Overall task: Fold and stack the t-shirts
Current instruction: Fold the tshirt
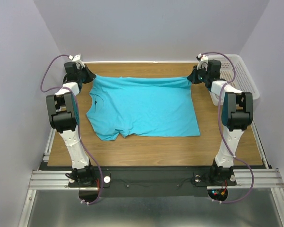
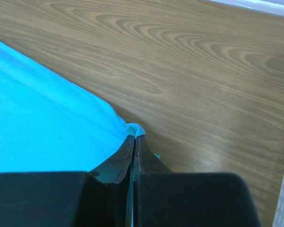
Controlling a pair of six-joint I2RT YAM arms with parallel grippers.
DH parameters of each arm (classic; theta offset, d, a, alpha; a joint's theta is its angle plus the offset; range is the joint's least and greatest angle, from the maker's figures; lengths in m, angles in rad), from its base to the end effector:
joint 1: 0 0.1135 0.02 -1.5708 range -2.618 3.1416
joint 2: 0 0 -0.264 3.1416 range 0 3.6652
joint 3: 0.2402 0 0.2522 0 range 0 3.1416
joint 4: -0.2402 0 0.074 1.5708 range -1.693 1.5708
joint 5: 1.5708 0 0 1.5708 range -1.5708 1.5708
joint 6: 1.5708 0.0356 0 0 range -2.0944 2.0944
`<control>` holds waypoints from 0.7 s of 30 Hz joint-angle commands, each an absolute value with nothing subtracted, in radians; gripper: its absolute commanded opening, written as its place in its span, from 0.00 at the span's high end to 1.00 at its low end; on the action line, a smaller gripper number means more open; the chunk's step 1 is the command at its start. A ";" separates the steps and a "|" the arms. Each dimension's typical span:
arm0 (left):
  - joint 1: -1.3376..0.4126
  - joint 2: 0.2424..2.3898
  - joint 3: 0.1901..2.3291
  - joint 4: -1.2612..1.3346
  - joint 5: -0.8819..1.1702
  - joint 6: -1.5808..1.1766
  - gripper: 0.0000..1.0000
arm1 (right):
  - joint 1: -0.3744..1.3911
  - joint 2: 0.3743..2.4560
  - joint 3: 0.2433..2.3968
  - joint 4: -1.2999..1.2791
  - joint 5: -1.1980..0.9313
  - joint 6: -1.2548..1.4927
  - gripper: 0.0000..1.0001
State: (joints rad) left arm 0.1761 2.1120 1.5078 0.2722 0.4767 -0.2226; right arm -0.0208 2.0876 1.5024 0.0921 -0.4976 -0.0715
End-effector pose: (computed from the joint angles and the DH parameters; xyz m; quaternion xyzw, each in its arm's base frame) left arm 0.4868 0.0700 0.2156 -0.0223 0.8027 -0.2053 0.5595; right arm 0.4808 0.0070 0.2079 -0.1474 0.8284 0.1882 0.5066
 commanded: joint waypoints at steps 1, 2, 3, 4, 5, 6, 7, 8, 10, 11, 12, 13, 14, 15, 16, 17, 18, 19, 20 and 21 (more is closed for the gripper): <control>0.176 2.065 1.513 0.293 0.508 -0.178 1.00 | -0.035 2.020 1.496 0.152 -0.522 -0.078 0.99; 0.176 2.059 1.503 0.301 0.503 -0.175 1.00 | -0.035 2.017 1.493 0.152 -0.522 -0.078 0.99; 0.176 2.054 1.497 0.304 0.503 -0.175 1.00 | -0.035 2.017 1.493 0.152 -0.522 -0.078 0.99; 0.176 2.048 1.488 0.307 0.500 -0.173 1.00 | -0.035 2.014 1.494 0.150 -0.522 -0.078 0.99; 0.176 2.046 1.485 0.310 0.499 -0.173 1.00 | -0.035 2.011 1.493 0.152 -0.520 -0.078 1.00; 0.175 2.043 1.482 0.311 0.496 -0.175 1.00 | -0.035 2.010 1.491 0.152 -0.517 -0.080 0.99; 0.176 2.040 1.476 0.314 0.495 -0.175 1.00 | -0.035 2.008 1.491 0.152 -0.517 -0.081 0.99; 0.176 2.039 1.476 0.316 0.495 -0.176 1.00 | -0.035 2.005 1.491 0.150 -0.517 -0.081 0.99; 0.178 2.037 1.474 0.316 0.491 -0.176 1.00 | -0.035 2.003 1.489 0.152 -0.514 -0.090 0.99; 0.176 2.036 1.473 0.316 0.488 -0.175 1.00 | -0.035 2.003 1.489 0.152 -0.512 -0.097 1.00; 0.178 2.039 1.474 0.316 0.483 -0.175 1.00 | -0.035 2.006 1.493 0.150 -0.506 -0.100 0.99; 0.176 2.042 1.476 0.316 0.482 -0.175 1.00 | -0.035 2.014 1.497 0.152 -0.506 -0.104 1.00; 0.176 2.048 1.489 0.308 0.482 -0.179 1.00 | -0.035 2.022 1.515 0.149 -0.506 -0.104 0.99; 0.176 2.054 1.497 0.302 0.483 -0.181 0.99 | -0.035 2.046 1.529 0.149 -0.511 -0.103 0.99; 0.175 2.066 1.505 0.302 0.485 -0.186 0.99 | -0.035 2.058 1.543 0.146 -0.520 -0.103 0.99; 0.176 2.072 1.523 0.301 0.486 -0.190 0.99 | -0.035 2.071 1.557 0.140 -0.528 -0.101 0.99; 0.175 2.080 1.532 0.298 0.486 -0.198 0.99 | -0.035 2.086 1.589 0.130 -0.535 -0.097 0.99; 0.176 2.097 1.545 0.295 0.488 -0.199 0.99 | -0.035 2.111 1.603 0.126 -0.546 -0.091 0.99; 0.173 2.105 1.569 0.284 0.489 -0.201 0.99 | -0.035 2.123 1.627 0.120 -0.548 -0.087 0.99; 0.173 2.114 1.584 0.275 0.488 -0.199 0.99 | -0.035 2.132 1.637 0.120 -0.548 -0.089 0.99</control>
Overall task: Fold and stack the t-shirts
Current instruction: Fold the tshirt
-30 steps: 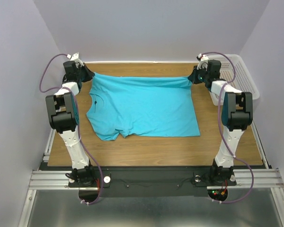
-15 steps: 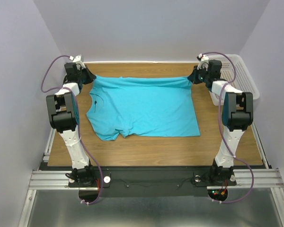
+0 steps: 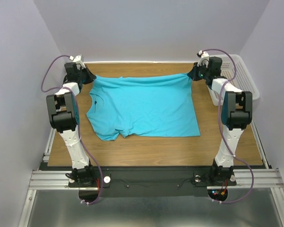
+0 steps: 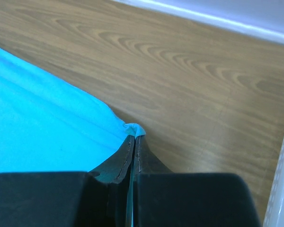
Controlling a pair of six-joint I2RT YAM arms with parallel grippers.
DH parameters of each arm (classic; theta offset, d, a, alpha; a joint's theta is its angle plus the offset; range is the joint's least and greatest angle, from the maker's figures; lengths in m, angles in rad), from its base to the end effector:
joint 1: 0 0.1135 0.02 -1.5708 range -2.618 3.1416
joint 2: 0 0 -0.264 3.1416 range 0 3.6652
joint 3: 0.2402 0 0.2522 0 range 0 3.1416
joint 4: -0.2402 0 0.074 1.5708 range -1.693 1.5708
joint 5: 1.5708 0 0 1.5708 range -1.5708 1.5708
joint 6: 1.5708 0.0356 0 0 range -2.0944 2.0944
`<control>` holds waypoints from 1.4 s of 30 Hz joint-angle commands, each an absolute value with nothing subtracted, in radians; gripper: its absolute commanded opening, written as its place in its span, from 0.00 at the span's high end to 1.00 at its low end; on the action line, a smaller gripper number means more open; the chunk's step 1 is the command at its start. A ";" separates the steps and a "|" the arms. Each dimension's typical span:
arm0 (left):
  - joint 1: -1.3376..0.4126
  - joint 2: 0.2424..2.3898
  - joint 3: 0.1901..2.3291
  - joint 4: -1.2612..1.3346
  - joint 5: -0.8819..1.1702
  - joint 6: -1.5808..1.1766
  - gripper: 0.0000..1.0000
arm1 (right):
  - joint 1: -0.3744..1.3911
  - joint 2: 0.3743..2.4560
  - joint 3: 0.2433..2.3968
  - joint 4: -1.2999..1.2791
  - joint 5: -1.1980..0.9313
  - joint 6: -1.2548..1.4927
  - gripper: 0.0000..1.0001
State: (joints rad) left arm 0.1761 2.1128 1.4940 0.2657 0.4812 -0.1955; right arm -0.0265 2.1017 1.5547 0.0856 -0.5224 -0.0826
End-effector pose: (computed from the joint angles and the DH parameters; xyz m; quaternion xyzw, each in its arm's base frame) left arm 0.4849 0.0695 0.2099 -0.0132 0.8081 -0.2009 0.5535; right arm 0.4883 0.0048 0.2183 -0.1590 0.8171 0.1914 0.5200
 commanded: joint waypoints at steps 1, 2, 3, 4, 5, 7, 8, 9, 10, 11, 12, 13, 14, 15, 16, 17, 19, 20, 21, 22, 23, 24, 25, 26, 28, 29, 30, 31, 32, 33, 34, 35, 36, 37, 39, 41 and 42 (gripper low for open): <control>0.172 2.129 1.597 0.265 0.492 -0.196 0.99 | -0.035 2.140 1.644 0.120 -0.552 -0.097 0.99; 0.169 2.140 1.620 0.249 0.488 -0.178 0.99 | -0.035 2.151 1.651 0.120 -0.552 -0.124 0.99; 0.167 2.141 1.631 0.239 0.483 -0.164 0.99 | -0.035 2.155 1.655 0.121 -0.554 -0.141 0.99; 0.166 2.144 1.640 0.229 0.477 -0.146 0.99 | -0.035 2.161 1.657 0.118 -0.558 -0.164 0.99; 0.163 2.145 1.663 0.197 0.468 -0.126 0.99 | -0.035 2.163 1.657 0.120 -0.561 -0.219 0.99; 0.155 2.141 1.683 0.166 0.430 -0.036 0.99 | -0.035 2.166 1.663 0.115 -0.569 -0.271 0.99; 0.150 2.140 1.695 0.140 0.413 -0.006 0.99 | -0.035 2.172 1.667 0.104 -0.580 -0.323 0.99; 0.144 2.140 1.703 0.124 0.399 0.036 0.99 | -0.035 2.177 1.675 0.095 -0.587 -0.345 0.99; 0.143 2.141 1.707 0.114 0.391 0.067 0.99 | -0.035 2.178 1.689 0.074 -0.597 -0.386 0.99; 0.143 2.141 1.707 0.114 0.387 0.080 0.99 | -0.035 2.184 1.695 0.074 -0.603 -0.387 0.99; 0.144 2.140 1.703 0.114 0.376 0.092 0.99 | -0.035 2.190 1.698 0.060 -0.603 -0.417 0.99; 0.141 2.138 1.701 0.114 0.370 0.106 1.00 | -0.035 2.192 1.701 0.057 -0.597 -0.431 0.99; 0.141 2.135 1.697 0.115 0.365 0.129 1.00 | -0.035 2.192 1.698 0.055 -0.595 -0.448 0.99; 0.138 2.132 1.687 0.120 0.361 0.167 1.00 | -0.035 2.192 1.697 0.057 -0.589 -0.480 0.99; 0.137 2.125 1.680 0.124 0.332 0.182 1.00 | -0.035 2.195 1.698 0.057 -0.578 -0.494 0.99; 0.137 2.122 1.675 0.132 0.322 0.192 1.00 | -0.035 2.197 1.700 0.057 -0.574 -0.503 0.99; 0.138 2.109 1.651 0.159 0.302 0.215 1.00 | -0.035 2.198 1.710 0.057 -0.563 -0.512 0.99; 0.138 2.103 1.641 0.170 0.299 0.218 1.00 | -0.035 2.195 1.710 0.057 -0.561 -0.515 0.99; 0.138 2.097 1.617 0.201 0.299 0.216 1.00 | -0.035 2.192 1.707 0.057 -0.564 -0.515 0.99; 0.138 2.082 1.603 0.218 0.305 0.216 1.00 | -0.035 2.183 1.707 0.058 -0.569 -0.511 1.00; 0.137 2.074 1.577 0.253 0.307 0.216 1.00 | -0.035 2.180 1.707 0.058 -0.571 -0.503 0.99; 0.137 2.065 1.563 0.268 0.307 0.212 1.00 | -0.035 2.175 1.706 0.061 -0.572 -0.500 1.00; 0.137 2.051 1.551 0.284 0.305 0.210 1.00 | -0.035 2.168 1.703 0.061 -0.572 -0.497 0.99; 0.138 2.046 1.536 0.305 0.301 0.212 1.00 | -0.035 2.166 1.706 0.061 -0.572 -0.485 0.99; 0.138 2.048 1.537 0.311 0.299 0.210 1.00 | -0.035 2.167 1.712 0.061 -0.572 -0.476 1.00; 0.138 2.051 1.546 0.304 0.301 0.209 1.00 | -0.035 2.166 1.713 0.061 -0.571 -0.471 1.00; 0.138 2.055 1.552 0.298 0.305 0.207 1.00 | -0.035 2.167 1.713 0.061 -0.571 -0.466 0.99; 0.138 2.059 1.555 0.296 0.319 0.203 1.00 | -0.035 2.168 1.712 0.061 -0.569 -0.460 1.00; 0.138 2.060 1.552 0.301 0.327 0.195 1.00 | -0.035 2.161 1.706 0.061 -0.574 -0.457 0.99; 0.137 2.060 1.549 0.305 0.340 0.193 1.00 | -0.035 2.158 1.700 0.060 -0.583 -0.454 0.99; 0.133 2.057 1.545 0.308 0.363 0.193 1.00 | -0.035 2.155 1.692 0.061 -0.607 -0.450 1.00; 0.133 2.053 1.540 0.314 0.377 0.193 1.00 | -0.035 2.152 1.686 0.060 -0.621 -0.445 1.00; 0.133 2.049 1.526 0.328 0.391 0.196 1.00 | -0.035 2.145 1.672 0.063 -0.639 -0.439 0.99; 0.132 2.045 1.523 0.330 0.408 0.196 1.00 | -0.035 2.141 1.664 0.063 -0.662 -0.436 0.99; 0.132 2.037 1.506 0.345 0.423 0.199 1.00 | -0.035 2.134 1.648 0.066 -0.679 -0.427 1.00; 0.130 2.022 1.490 0.351 0.428 0.196 1.00 | -0.035 2.119 1.635 0.066 -0.690 -0.423 0.99; 0.130 2.017 1.485 0.359 0.428 0.198 1.00 | -0.035 2.114 1.626 0.071 -0.692 -0.422 0.99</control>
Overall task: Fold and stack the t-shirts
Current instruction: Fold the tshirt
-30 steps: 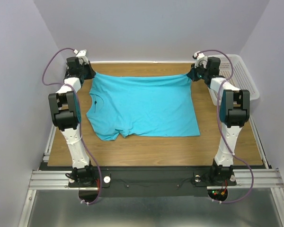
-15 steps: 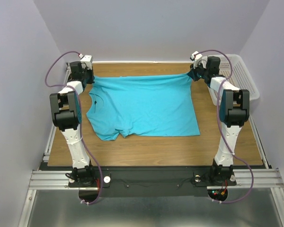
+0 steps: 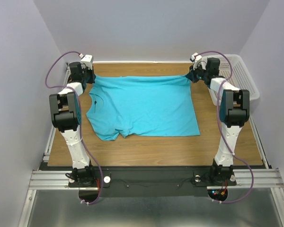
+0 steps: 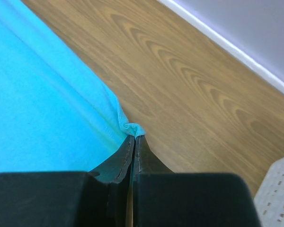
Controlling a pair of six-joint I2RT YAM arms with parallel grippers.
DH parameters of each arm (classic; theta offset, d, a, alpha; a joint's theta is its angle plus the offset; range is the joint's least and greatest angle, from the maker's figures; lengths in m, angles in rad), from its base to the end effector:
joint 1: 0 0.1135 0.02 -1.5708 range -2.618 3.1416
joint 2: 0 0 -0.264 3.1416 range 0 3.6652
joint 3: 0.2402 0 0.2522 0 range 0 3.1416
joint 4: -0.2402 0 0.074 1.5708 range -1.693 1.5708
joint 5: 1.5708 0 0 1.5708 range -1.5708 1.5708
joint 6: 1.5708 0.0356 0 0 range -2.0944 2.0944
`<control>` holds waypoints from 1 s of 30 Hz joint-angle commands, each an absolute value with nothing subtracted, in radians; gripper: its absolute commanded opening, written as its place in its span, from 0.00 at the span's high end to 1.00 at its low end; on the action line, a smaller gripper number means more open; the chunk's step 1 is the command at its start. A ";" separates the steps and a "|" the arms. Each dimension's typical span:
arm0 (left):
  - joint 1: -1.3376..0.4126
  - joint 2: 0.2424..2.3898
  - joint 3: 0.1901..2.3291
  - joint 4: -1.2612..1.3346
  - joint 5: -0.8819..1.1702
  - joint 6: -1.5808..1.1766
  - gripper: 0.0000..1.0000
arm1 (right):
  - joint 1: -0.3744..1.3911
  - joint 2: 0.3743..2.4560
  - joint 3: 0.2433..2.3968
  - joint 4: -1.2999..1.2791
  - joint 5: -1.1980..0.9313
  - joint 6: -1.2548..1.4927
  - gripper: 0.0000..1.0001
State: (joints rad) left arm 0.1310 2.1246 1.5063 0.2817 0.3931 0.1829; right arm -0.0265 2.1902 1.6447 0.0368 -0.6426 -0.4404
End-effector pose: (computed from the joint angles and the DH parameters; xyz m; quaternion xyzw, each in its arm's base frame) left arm 0.4917 0.0510 0.2096 0.1337 0.7967 -0.0686 0.5855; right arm 0.5037 0.0080 0.2027 -0.3246 0.7678 0.1538 0.5305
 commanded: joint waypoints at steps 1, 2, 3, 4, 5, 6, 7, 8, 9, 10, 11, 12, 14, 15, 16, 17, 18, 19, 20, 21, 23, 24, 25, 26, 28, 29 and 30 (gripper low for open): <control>0.132 2.011 1.483 0.359 0.429 0.196 1.00 | -0.035 2.103 1.621 0.071 -0.693 -0.419 0.99; 0.132 2.010 1.480 0.360 0.428 0.196 1.00 | -0.035 2.097 1.617 0.071 -0.695 -0.414 0.99; 0.132 2.005 1.477 0.360 0.431 0.193 1.00 | -0.035 2.089 1.605 0.075 -0.695 -0.408 0.99; 0.132 2.003 1.476 0.359 0.428 0.192 1.00 | -0.035 2.083 1.600 0.078 -0.693 -0.402 0.99; 0.130 2.002 1.470 0.362 0.426 0.190 1.00 | -0.035 2.071 1.595 0.080 -0.686 -0.391 0.99; 0.132 2.002 1.468 0.359 0.417 0.190 1.00 | -0.035 2.063 1.589 0.081 -0.678 -0.387 0.99; 0.132 2.002 1.465 0.360 0.411 0.190 1.00 | -0.037 2.059 1.583 0.084 -0.670 -0.385 0.99; 0.132 2.005 1.463 0.353 0.402 0.190 1.00 | -0.037 2.048 1.565 0.093 -0.654 -0.385 1.00; 0.132 2.006 1.465 0.348 0.397 0.190 1.00 | -0.037 2.045 1.559 0.097 -0.647 -0.387 0.99; 0.132 2.006 1.463 0.348 0.396 0.192 1.00 | -0.040 2.042 1.554 0.098 -0.643 -0.385 0.99; 0.132 2.006 1.460 0.350 0.393 0.192 1.00 | -0.043 2.040 1.545 0.101 -0.641 -0.384 0.99; 0.132 2.005 1.457 0.351 0.394 0.189 1.00 | -0.044 2.031 1.530 0.112 -0.641 -0.380 0.99; 0.132 1.999 1.450 0.363 0.406 0.189 1.00 | -0.046 2.023 1.505 0.120 -0.644 -0.379 0.99; 0.132 1.996 1.448 0.367 0.408 0.190 1.00 | -0.046 2.016 1.497 0.129 -0.647 -0.377 0.99; 0.132 1.993 1.444 0.370 0.408 0.196 1.00 | -0.046 2.011 1.493 0.132 -0.649 -0.377 0.99; 0.132 1.982 1.434 0.374 0.405 0.199 1.00 | -0.048 2.008 1.486 0.133 -0.649 -0.377 1.00; 0.132 1.980 1.431 0.376 0.403 0.202 1.00 | -0.049 2.002 1.479 0.146 -0.646 -0.377 0.99; 0.133 1.976 1.428 0.377 0.396 0.209 1.00 | -0.054 1.999 1.468 0.152 -0.638 -0.371 0.99; 0.133 1.973 1.427 0.377 0.390 0.209 1.00 | -0.057 1.996 1.465 0.155 -0.629 -0.367 0.99; 0.136 1.973 1.424 0.376 0.377 0.207 1.00 | -0.063 1.994 1.459 0.164 -0.626 -0.358 0.99; 0.137 1.971 1.422 0.379 0.370 0.204 1.00 | -0.067 1.988 1.450 0.175 -0.620 -0.354 0.99; 0.138 1.971 1.424 0.379 0.368 0.204 1.00 | -0.069 1.988 1.444 0.179 -0.621 -0.354 0.99; 0.138 1.974 1.424 0.379 0.370 0.203 1.00 | -0.071 1.987 1.433 0.183 -0.621 -0.354 0.99; 0.138 1.974 1.425 0.379 0.371 0.199 1.00 | -0.071 1.983 1.430 0.186 -0.621 -0.354 0.99; 0.138 1.976 1.425 0.379 0.373 0.199 1.00 | -0.071 1.980 1.411 0.192 -0.629 -0.356 1.00; 0.137 1.974 1.425 0.379 0.374 0.199 1.00 | -0.071 1.977 1.405 0.198 -0.630 -0.354 0.99; 0.138 1.971 1.417 0.377 0.374 0.202 1.00 | -0.071 1.974 1.399 0.202 -0.635 -0.357 1.00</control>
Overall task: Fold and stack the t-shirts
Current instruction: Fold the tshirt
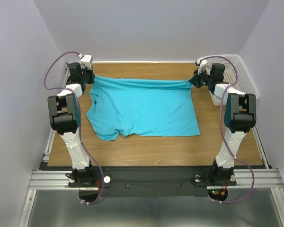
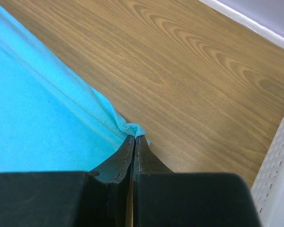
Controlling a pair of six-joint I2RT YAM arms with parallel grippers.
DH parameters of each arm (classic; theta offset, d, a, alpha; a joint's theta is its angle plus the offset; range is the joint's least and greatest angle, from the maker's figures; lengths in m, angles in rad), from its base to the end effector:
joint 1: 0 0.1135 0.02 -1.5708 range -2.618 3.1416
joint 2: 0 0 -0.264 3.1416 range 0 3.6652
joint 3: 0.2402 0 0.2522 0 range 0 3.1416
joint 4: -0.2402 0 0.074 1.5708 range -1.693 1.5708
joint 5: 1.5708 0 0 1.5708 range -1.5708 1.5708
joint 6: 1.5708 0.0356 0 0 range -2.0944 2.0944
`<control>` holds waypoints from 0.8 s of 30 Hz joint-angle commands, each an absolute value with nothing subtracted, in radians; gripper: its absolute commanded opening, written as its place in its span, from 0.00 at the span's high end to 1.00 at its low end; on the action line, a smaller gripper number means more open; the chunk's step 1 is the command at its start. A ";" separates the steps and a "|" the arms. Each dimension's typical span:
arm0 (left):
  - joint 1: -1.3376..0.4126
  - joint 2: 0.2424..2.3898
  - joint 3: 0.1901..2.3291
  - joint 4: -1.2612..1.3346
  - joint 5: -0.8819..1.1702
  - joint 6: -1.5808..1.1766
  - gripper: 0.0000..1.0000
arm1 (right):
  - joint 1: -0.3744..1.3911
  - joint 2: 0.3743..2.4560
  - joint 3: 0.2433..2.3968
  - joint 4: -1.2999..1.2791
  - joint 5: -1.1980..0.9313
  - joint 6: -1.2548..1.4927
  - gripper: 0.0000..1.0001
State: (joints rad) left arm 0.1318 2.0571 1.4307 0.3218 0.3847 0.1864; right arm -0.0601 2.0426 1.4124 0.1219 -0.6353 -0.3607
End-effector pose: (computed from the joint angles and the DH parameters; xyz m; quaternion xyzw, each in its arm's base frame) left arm 0.4767 0.0497 0.2198 0.1347 0.7879 -0.0602 0.5978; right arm 0.4634 -0.0067 0.2028 -0.2791 0.7861 0.1628 0.5269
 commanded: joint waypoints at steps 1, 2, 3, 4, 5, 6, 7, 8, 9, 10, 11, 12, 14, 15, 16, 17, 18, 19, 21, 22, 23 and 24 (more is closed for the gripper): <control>0.137 1.971 1.413 0.377 0.373 0.204 1.00 | -0.071 1.973 1.393 0.204 -0.637 -0.359 0.99; 0.138 1.967 1.405 0.379 0.374 0.209 1.00 | -0.071 1.971 1.384 0.209 -0.641 -0.362 0.99; 0.138 1.962 1.401 0.379 0.371 0.213 1.00 | -0.071 1.968 1.379 0.209 -0.643 -0.364 0.99; 0.138 1.956 1.396 0.379 0.368 0.215 1.00 | -0.071 1.967 1.374 0.210 -0.644 -0.364 1.00; 0.138 1.956 1.391 0.379 0.367 0.216 1.00 | -0.071 1.965 1.371 0.212 -0.647 -0.365 0.99; 0.138 1.956 1.384 0.377 0.365 0.218 1.00 | -0.071 1.962 1.367 0.213 -0.647 -0.365 1.00; 0.138 1.953 1.381 0.377 0.357 0.218 1.00 | -0.071 1.959 1.364 0.215 -0.647 -0.365 0.99; 0.137 1.953 1.379 0.379 0.356 0.218 1.00 | -0.071 1.957 1.362 0.216 -0.644 -0.362 0.99; 0.138 1.953 1.378 0.373 0.354 0.219 1.00 | -0.071 1.954 1.356 0.221 -0.646 -0.362 0.99; 0.138 1.951 1.378 0.374 0.351 0.221 1.00 | -0.071 1.951 1.355 0.222 -0.644 -0.361 0.99; 0.138 1.950 1.376 0.373 0.348 0.219 1.00 | -0.071 1.950 1.351 0.225 -0.644 -0.359 0.99; 0.138 1.950 1.377 0.367 0.348 0.219 1.00 | -0.071 1.948 1.350 0.229 -0.644 -0.360 0.99; 0.137 1.953 1.382 0.351 0.342 0.219 1.00 | -0.071 1.945 1.344 0.232 -0.644 -0.357 0.99; 0.135 1.951 1.382 0.348 0.342 0.218 1.00 | -0.071 1.944 1.342 0.235 -0.644 -0.354 1.00; 0.137 1.951 1.379 0.347 0.344 0.218 1.00 | -0.071 1.945 1.341 0.236 -0.644 -0.356 0.99; 0.137 1.951 1.376 0.344 0.341 0.213 1.00 | -0.071 1.945 1.339 0.238 -0.644 -0.353 1.00; 0.137 1.951 1.377 0.335 0.338 0.213 1.00 | -0.071 1.947 1.339 0.238 -0.644 -0.350 0.99; 0.135 1.951 1.376 0.333 0.337 0.212 1.00 | -0.071 1.947 1.339 0.239 -0.646 -0.350 1.00; 0.135 1.950 1.374 0.327 0.334 0.213 1.00 | -0.071 1.945 1.338 0.242 -0.646 -0.345 0.99; 0.135 1.951 1.374 0.322 0.334 0.215 1.00 | -0.071 1.945 1.338 0.244 -0.646 -0.345 0.99; 0.135 1.954 1.379 0.313 0.331 0.213 1.00 | -0.071 1.945 1.338 0.244 -0.647 -0.345 0.99; 0.135 1.954 1.382 0.308 0.333 0.213 1.00 | -0.071 1.944 1.338 0.245 -0.649 -0.342 0.99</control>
